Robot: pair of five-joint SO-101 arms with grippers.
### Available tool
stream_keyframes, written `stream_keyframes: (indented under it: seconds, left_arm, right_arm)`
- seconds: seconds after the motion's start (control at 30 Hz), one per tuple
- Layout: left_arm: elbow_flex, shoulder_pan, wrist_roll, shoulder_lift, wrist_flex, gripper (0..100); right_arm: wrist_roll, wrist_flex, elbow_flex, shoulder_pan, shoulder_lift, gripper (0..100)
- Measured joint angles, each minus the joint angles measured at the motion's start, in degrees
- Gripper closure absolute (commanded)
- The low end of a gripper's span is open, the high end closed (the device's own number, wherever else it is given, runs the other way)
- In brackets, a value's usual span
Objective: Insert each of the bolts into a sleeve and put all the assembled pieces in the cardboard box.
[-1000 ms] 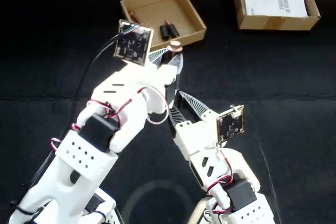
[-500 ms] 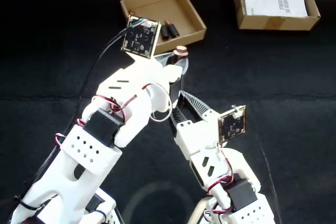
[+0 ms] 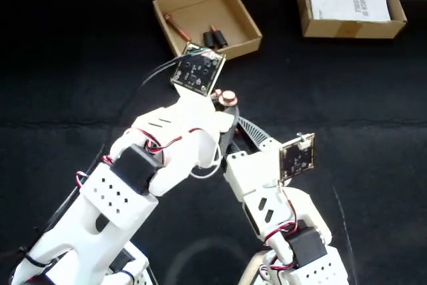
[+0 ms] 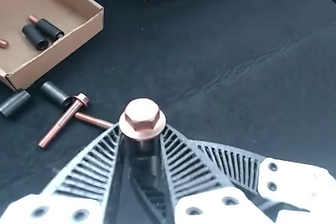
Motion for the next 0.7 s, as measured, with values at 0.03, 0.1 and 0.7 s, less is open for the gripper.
stream_keyframes:
  seconds: [0.03,0.1,0.7]
  left_arm:
    - [-0.5,0.0,0.0,0.0,0.8,84]
    - [-2.0,0.1,0.0,0.0,3.5,74]
    - [-33.5,-0.7,-8.1,-0.5,42.0,94]
  right_arm:
    - [0.0,0.0,0.0,0.0,0.0,99.1]
    - [0.0,0.0,0.0,0.1,0.0,99.1]
    - [3.3,-2.5,-0.9,5.6,2.1,99.1]
